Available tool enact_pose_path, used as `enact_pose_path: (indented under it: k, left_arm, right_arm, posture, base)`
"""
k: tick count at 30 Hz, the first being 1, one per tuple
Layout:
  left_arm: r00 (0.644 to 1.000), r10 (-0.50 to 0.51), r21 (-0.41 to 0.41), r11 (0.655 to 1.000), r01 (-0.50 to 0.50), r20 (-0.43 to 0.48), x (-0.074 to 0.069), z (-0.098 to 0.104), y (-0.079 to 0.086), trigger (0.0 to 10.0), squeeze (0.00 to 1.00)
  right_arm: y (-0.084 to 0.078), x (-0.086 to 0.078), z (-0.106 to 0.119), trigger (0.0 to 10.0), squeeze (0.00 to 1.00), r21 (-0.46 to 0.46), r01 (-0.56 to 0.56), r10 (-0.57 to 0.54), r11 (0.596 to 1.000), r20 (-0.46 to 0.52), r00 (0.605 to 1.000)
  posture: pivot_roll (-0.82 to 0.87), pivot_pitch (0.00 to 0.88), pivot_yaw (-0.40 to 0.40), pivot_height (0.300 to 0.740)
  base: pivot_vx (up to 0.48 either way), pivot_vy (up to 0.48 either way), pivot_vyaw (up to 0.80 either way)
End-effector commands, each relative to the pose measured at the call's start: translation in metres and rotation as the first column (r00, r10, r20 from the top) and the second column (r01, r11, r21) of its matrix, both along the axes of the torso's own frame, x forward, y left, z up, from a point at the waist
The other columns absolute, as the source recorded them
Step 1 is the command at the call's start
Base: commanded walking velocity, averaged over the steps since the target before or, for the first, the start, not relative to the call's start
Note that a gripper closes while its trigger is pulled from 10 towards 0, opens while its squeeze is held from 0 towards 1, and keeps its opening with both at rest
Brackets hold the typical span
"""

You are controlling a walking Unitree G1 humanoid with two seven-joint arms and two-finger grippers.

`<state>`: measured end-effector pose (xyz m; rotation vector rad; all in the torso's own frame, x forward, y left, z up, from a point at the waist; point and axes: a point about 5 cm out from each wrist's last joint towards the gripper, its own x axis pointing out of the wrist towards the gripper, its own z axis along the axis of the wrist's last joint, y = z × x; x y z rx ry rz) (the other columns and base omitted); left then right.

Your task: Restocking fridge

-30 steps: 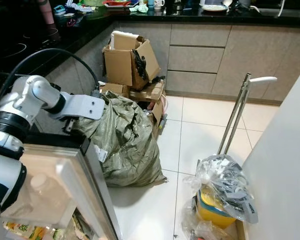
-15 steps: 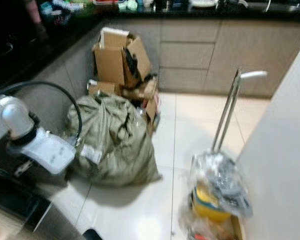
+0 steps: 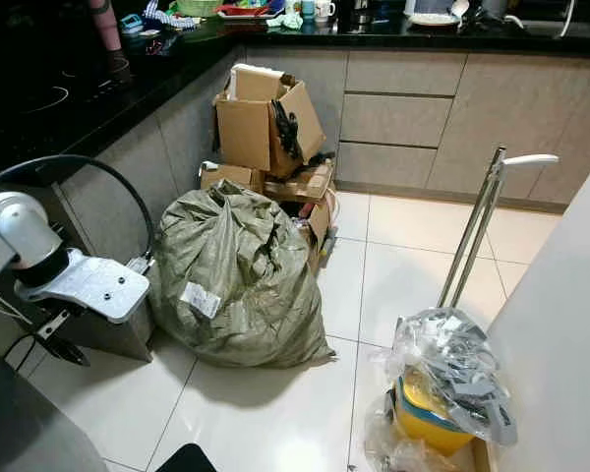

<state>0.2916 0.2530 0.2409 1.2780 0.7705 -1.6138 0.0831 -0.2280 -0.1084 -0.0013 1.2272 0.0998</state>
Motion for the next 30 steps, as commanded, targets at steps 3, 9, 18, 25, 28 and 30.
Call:
enact_pose_path:
  k: [3,9,18,25,28,30]
  left_arm:
    - [1.0,0.001,0.013,1.0,-0.001,-0.017,-0.002,-0.003,0.0,10.0,0.0]
    - [1.0,-0.001,0.045,0.999,0.002,-0.004,0.003,-0.009,0.001,10.0,0.0]
    - [1.0,0.013,0.063,0.998,-0.011,-0.027,0.002,-0.015,0.001,10.0,0.0]
    - [0.999,0.022,0.079,0.997,-0.019,-0.048,0.0,-0.024,0.004,10.0,0.0]
    - [0.998,0.029,0.081,0.996,-0.025,-0.055,0.0,-0.027,0.005,10.0,0.0]
    - [0.997,0.042,0.079,0.996,-0.037,-0.064,0.001,-0.032,0.006,10.0,0.0]
  right_arm:
    - [0.002,0.001,0.001,10.0,0.0,0.048,0.013,-0.014,0.999,0.023,1.0]
    - [0.004,0.002,0.001,10.0,0.0,0.07,0.02,-0.021,0.997,0.024,0.999]
    - [0.006,-0.001,0.0,10.0,0.0,0.085,0.02,-0.022,0.996,0.019,1.0]
    - [0.007,-0.001,0.0,10.0,0.0,0.095,0.024,-0.026,0.995,0.018,1.0]
    - [0.007,-0.001,0.0,10.0,0.0,0.095,0.025,-0.026,0.995,0.018,0.999]
    - [0.008,-0.001,0.0,10.0,0.0,0.097,0.024,-0.026,0.995,0.018,1.0]
  posture:
    - [-0.07,0.013,0.048,0.74]
    - [-0.07,0.012,0.049,0.74]
    - [-0.07,0.016,0.051,0.74]
    - [-0.07,0.02,0.054,0.74]
    - [-0.07,0.02,0.054,0.74]
    - [-0.07,0.02,0.054,0.74]
  base:
    - [0.0,0.0,0.25]
    - [0.0,0.0,0.75]
    - [0.0,0.0,0.74]
    - [0.0,0.0,0.74]
    - [0.0,0.0,0.74]
    - [0.0,0.0,0.74]
